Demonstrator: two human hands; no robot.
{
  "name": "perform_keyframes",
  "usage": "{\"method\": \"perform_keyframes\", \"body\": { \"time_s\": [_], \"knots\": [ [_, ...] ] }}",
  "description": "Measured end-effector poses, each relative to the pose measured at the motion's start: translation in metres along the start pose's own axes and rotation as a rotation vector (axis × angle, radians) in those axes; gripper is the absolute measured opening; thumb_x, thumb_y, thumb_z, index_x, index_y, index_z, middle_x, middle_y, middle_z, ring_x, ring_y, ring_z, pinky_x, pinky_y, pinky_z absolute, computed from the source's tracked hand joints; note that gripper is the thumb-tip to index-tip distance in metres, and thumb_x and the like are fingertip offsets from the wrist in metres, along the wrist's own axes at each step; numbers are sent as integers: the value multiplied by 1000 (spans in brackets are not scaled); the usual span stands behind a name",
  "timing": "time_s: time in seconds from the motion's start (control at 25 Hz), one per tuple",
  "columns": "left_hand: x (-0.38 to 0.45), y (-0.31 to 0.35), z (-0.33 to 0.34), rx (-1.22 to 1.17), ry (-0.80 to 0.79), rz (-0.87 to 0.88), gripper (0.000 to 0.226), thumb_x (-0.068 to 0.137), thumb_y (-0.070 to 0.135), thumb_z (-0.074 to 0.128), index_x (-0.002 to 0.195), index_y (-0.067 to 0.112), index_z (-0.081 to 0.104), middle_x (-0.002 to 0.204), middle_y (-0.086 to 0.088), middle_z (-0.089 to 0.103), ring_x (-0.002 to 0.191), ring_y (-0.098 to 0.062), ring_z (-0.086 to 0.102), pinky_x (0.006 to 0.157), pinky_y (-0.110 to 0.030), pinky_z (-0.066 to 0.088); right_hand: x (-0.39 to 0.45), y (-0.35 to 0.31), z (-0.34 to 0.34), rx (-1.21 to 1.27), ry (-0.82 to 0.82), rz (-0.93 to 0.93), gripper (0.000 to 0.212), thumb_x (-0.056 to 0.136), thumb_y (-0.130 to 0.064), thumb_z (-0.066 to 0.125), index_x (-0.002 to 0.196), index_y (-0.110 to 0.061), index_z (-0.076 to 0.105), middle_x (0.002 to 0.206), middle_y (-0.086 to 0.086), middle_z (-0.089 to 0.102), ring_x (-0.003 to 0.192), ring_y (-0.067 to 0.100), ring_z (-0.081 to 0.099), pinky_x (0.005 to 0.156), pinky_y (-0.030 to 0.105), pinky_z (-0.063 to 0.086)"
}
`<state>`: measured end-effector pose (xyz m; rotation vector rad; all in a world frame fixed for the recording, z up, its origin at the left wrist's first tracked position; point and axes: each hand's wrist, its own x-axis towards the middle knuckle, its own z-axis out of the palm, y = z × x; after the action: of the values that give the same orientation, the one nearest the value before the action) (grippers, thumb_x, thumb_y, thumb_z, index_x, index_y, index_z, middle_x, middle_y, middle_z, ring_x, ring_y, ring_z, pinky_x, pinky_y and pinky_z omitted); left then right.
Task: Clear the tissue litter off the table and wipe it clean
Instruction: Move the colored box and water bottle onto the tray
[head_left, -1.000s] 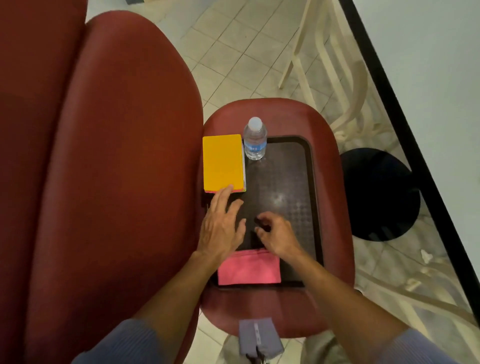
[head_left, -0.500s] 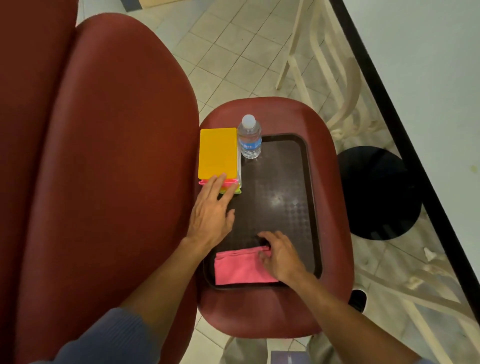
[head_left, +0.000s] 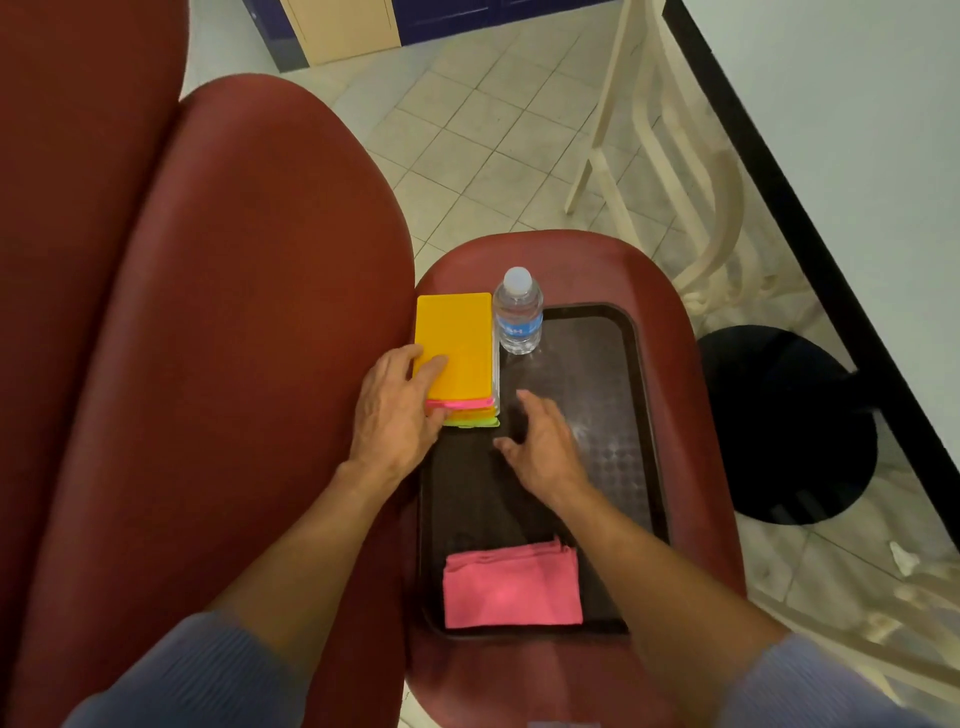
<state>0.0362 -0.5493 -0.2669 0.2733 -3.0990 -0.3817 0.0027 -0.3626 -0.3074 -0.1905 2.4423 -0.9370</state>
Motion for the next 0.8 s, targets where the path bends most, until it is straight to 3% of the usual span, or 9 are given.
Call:
{"method": "perform_keyframes", "body": {
  "time_s": [0.12,0.24,0.32,0.44,0.52,0.64,0.8],
  "knots": [
    [5,-4,3,-29,12,-7,64,72,27,81,131,19,59,132,-14,52,123,-33,47,102,-42,38,32,-9,9,-132,-46,-11,73,79,-27,75,140,-18,37,134,7,44,124,27,42,100,41,43],
    [4,-4,3,-62,42,1,64,71,26,82,131,20,59,129,-11,54,119,-32,50,102,-41,39,41,-4,20,-141,-2,-58,49,81,-25,72,125,-14,53,121,9,52,114,29,48,91,41,45],
    [0,-6,4,-102,32,-1,76,69,25,84,138,22,51,137,-11,47,126,-31,43,106,-42,39,42,-1,25,-122,42,-81,40,84,-24,68,121,-13,56,117,9,54,111,30,49,89,40,45],
    [-13,-11,9,-257,-32,-210,112,63,22,88,152,24,20,152,-8,23,139,-23,26,111,-34,31,40,4,24,-39,12,-75,59,78,-24,75,131,-20,48,122,7,50,116,27,47,96,40,45],
    [-17,-13,16,-383,-103,-415,120,64,18,89,153,23,10,154,-5,20,141,-19,25,113,-31,30,35,6,23,51,1,-81,73,74,-26,80,136,-26,42,124,4,46,117,24,48,99,41,45],
    [-11,-10,21,-502,-184,-469,97,68,11,85,148,23,31,142,-2,42,129,-19,45,107,-33,40,30,6,20,135,24,-112,73,74,-26,80,136,-28,42,120,1,45,113,19,51,97,36,46],
    [-8,-5,16,-543,-184,-475,45,80,10,76,122,19,62,116,-2,65,100,-11,57,80,-22,42,29,6,21,108,52,-159,51,81,-27,75,127,-22,54,109,1,50,104,19,52,91,37,49]
  ]
}}
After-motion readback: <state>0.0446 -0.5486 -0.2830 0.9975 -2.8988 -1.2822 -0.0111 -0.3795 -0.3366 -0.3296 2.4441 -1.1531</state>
